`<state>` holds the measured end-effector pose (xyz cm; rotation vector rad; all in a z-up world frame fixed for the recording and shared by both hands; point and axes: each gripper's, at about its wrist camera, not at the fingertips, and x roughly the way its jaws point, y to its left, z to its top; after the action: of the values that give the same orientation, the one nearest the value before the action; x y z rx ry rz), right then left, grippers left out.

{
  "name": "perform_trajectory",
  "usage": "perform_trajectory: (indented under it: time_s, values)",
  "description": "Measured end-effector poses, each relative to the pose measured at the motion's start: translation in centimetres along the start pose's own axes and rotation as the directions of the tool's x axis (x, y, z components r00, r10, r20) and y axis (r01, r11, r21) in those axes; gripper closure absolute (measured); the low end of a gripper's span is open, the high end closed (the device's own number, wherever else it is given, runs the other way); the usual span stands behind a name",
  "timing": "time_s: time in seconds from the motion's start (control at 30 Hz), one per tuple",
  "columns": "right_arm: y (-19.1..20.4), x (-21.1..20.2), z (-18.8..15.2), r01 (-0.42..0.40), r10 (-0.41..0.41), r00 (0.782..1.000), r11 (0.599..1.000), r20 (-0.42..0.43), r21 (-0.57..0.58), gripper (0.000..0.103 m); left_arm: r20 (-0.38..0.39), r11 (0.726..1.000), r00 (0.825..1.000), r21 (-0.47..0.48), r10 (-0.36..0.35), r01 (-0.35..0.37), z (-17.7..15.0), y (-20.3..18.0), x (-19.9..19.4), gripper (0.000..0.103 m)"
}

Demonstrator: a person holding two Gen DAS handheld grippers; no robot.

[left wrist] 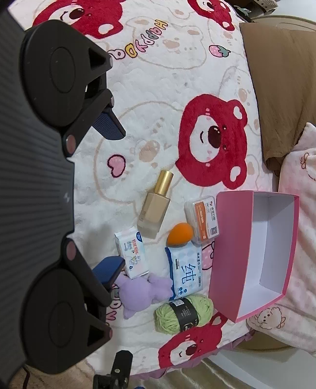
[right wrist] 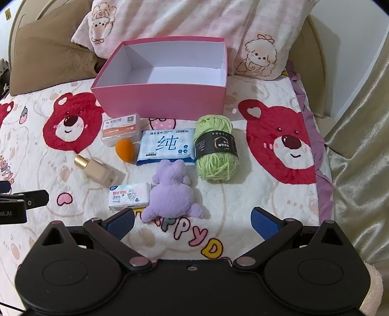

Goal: Organize objects

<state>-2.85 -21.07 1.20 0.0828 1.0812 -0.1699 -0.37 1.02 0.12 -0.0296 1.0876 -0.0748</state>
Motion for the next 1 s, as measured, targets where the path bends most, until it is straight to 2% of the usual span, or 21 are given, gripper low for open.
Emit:
perform_trajectory:
  time_s: [0.37, 0.6, 0.7, 1.0]
  values:
    - [0.0, 0.0, 0.0, 0.013, -0.013, 1.0, 1.0, 0.003, -0.001, 0.0, 0.0, 1.0, 1.0, -0.005, -0.013, 0.013, 0.0, 0.4, 0.1, 0.0]
    - [-0.7, 0.3, 0.1, 0.082, -0.082, 0.997, 0.997, 0.01, -0.015, 0.0, -0.025, 0.999, 1.0, -0.04, -0.012, 0.011, -0.5, 1.4, 0.7, 0.0]
    - [-0.7, 0.4, 0.1, 0.084, -0.084, 0.996, 0.996, 0.006, -0.021, 0.0, -0.024, 0.999, 1.0, -0.04, -0.011, 0.01, -0.6, 1.5, 0.8, 0.0]
    - [-0.4, 0.3, 0.4, 0.068, -0.068, 0.998, 0.998, 0.005, -0.005, 0.0, 0.002, 0.998, 0.998, 0.012, 0.069, -0.069, -0.8, 1.5, 1.3, 0.0]
